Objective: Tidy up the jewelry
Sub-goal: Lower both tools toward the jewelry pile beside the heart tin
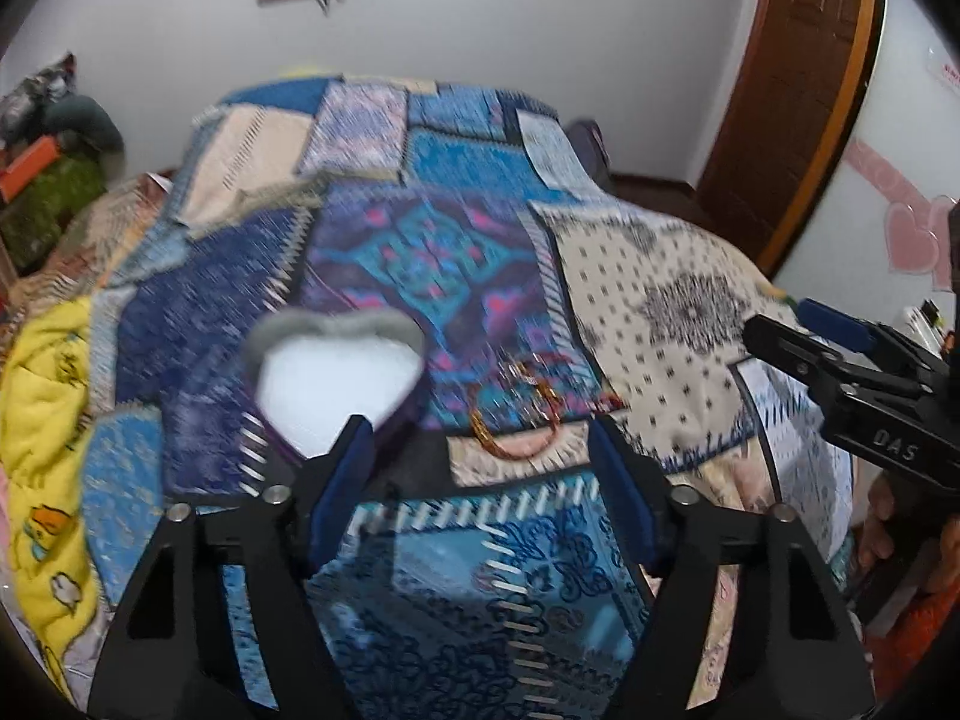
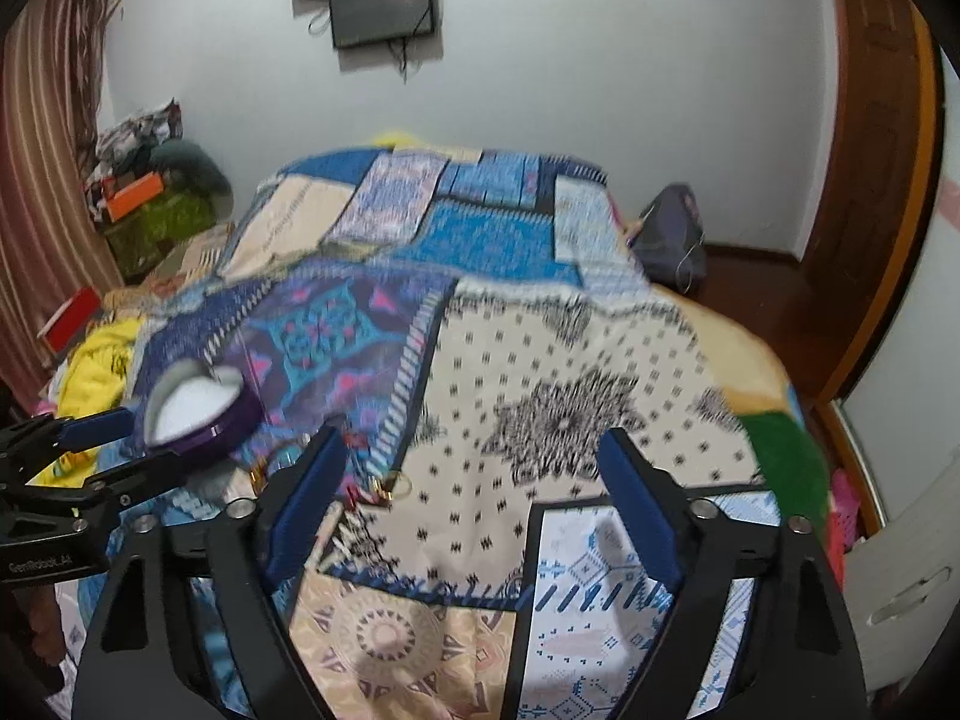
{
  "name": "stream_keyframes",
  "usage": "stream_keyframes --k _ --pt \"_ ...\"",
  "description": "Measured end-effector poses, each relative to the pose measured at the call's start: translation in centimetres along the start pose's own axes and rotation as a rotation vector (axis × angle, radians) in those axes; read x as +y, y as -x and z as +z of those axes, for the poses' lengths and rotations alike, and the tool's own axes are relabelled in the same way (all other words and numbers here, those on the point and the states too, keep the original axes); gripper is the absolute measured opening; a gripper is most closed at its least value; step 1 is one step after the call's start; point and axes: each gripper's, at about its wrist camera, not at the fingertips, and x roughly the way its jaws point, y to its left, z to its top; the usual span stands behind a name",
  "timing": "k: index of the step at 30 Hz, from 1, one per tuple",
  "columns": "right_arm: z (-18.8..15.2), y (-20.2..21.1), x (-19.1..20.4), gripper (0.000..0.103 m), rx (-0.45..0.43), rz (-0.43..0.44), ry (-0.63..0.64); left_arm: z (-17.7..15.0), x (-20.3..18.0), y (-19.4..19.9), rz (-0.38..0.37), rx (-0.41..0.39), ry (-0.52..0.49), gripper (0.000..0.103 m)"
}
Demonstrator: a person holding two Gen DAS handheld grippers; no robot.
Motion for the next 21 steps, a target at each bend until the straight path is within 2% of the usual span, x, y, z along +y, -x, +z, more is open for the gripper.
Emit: stream_keyframes --k 7,11,13,21 --pt "-0.9 -2.3 0.3 0.065 0.078 0.11 0.014 0.1 -0.3 -2.9 -0.087 0.085 0.012 0.034" --pt "-1.0 -3.5 0.6 0.061 0.111 0.162 0.02 0.6 -0.7 -3.8 -0.117 0.086 -0.004 0.028" --pt "-1.1 -4.1 0.7 0.058 0.127 0.177 0.026 0.9 -1.0 -4.4 -0.126 0.097 -0.015 0.021" --pt "-1.2 -6.2 0.7 0.041 0.183 0.237 0.012 1.3 -1.3 -6.5 -0.112 0.123 -0.045 0.018"
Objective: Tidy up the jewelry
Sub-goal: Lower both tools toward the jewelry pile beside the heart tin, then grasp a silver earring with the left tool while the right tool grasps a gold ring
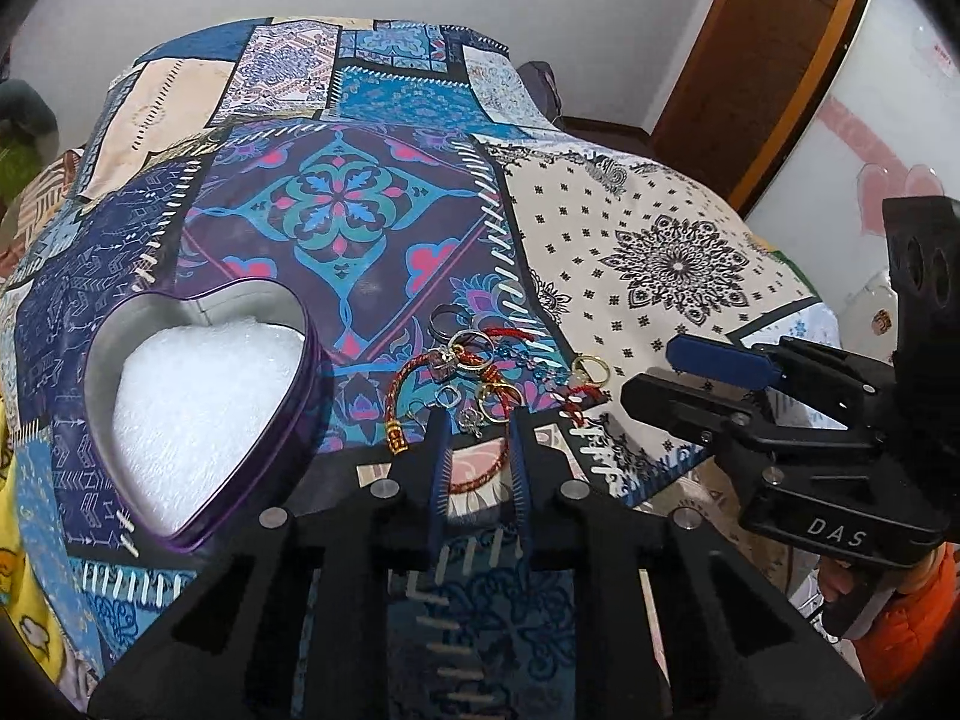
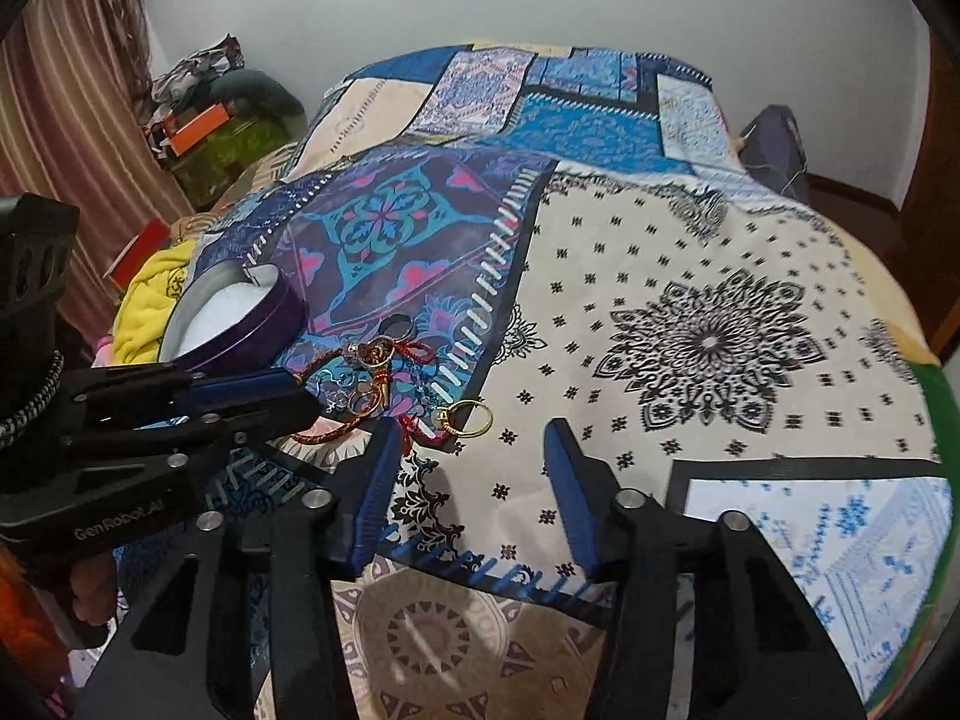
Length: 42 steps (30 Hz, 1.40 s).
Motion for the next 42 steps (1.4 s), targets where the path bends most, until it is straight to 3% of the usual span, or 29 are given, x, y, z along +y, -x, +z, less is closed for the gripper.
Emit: stream_keyframes --k 8,18,24,42 --pt "0.5 -1.1 -0.4 0.036 0.013 0.017 -0.019 0.0 0.2 -1.5 0.006 0.034 -0.004 0.018" --pt "0.2 -2.7 0.0 0.032 0.045 -0.001 0.022 0.2 0.2 -2.0 0.003 0.023 -0.01 0.018" --pt "0.0 -2.8 0.2 0.024 0.041 -0.023 0.046 0.1 -0.1 -2.2 0.01 0.016 -0.027 0.009" --pt "1.4 0.1 0.5 0.023 -0.041 -0.042 0.024 0.7 -0.6 1.5 0.003 -0.076 -0.027 0.009"
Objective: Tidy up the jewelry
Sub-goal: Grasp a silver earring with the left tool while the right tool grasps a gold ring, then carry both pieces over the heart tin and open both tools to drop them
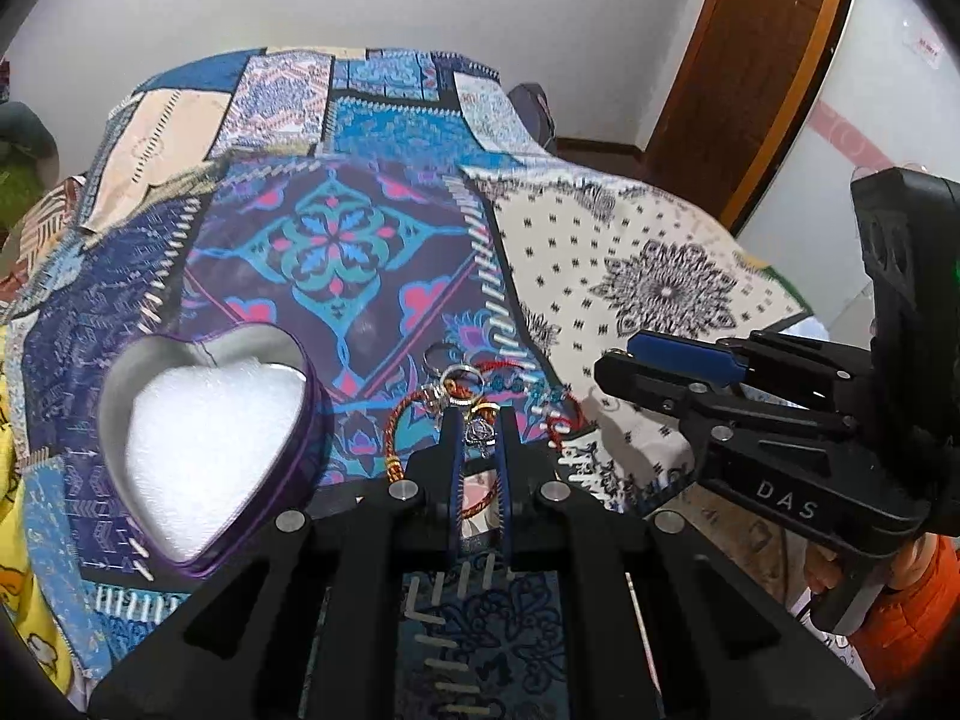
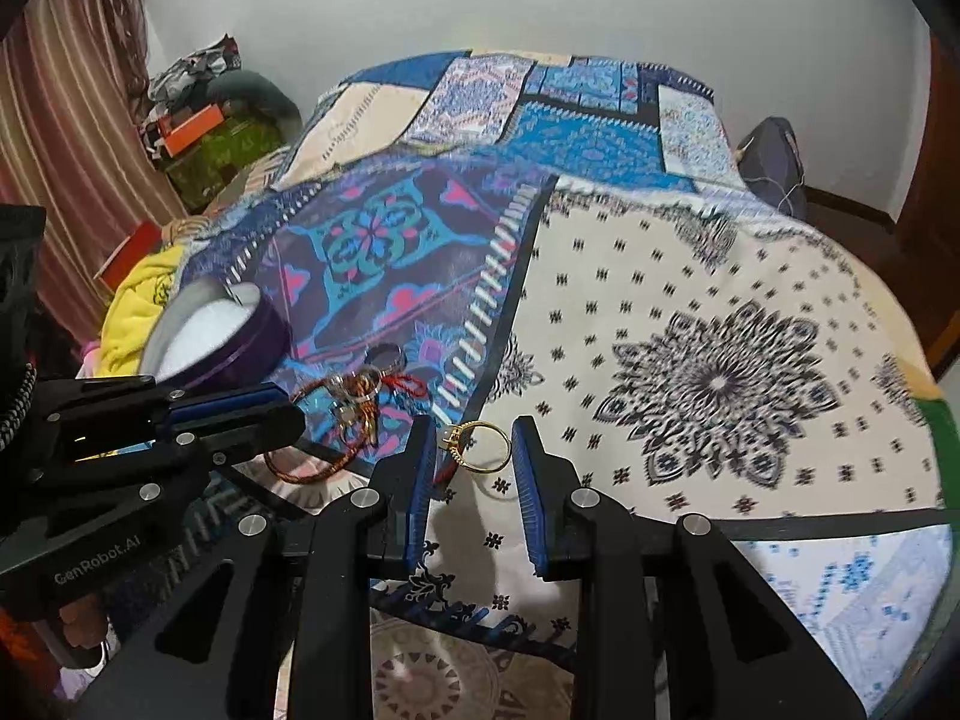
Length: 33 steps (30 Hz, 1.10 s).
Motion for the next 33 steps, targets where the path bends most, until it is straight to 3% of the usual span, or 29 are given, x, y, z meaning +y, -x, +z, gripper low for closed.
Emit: stream_keyframes --k 21,33 --pt "3.9 4.6 5.5 0.023 -0.182 0.06 0.061 1.2 2.9 9.7 0.067 -0.216 0.058 0.009" --pt "4.8 1.9 9.4 0.024 -0.15 0.149 0.112 0.9 7.2 11.4 0.128 -0.241 0.099 0.009"
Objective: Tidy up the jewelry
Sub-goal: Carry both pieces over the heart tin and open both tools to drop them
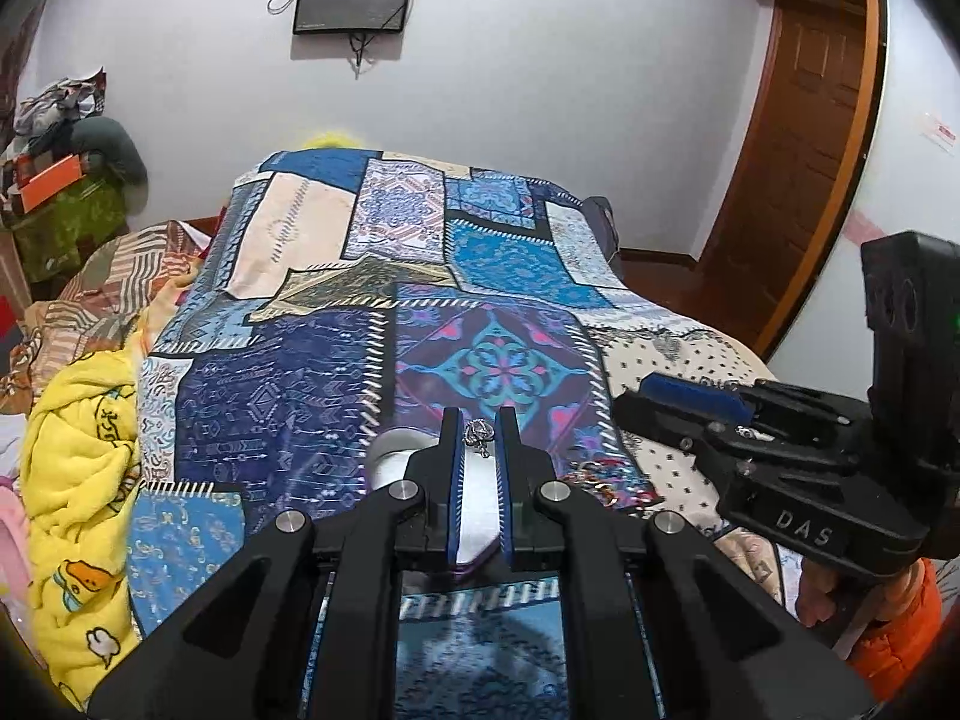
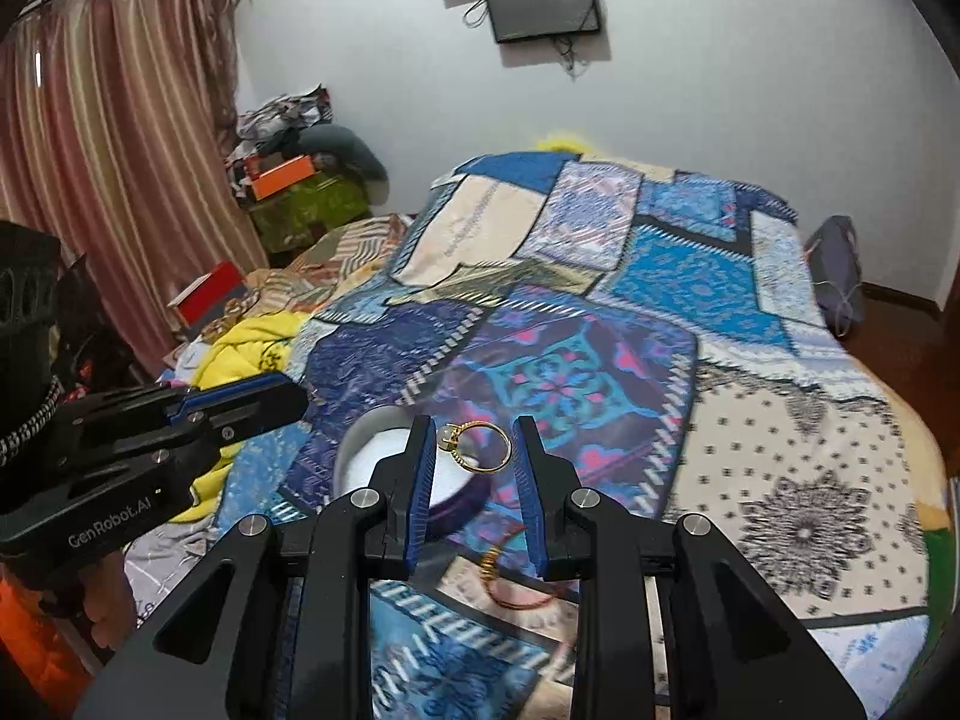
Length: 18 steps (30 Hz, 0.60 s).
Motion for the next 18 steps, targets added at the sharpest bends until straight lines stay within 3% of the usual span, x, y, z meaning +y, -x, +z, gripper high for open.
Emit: stream_keyframes --k 18 --pt "-1.7 -6.7 2.0 0.024 0.173 0.068 0.08 -1.3 3.1 -5.6 -0.065 0.146 0.016 0.009"
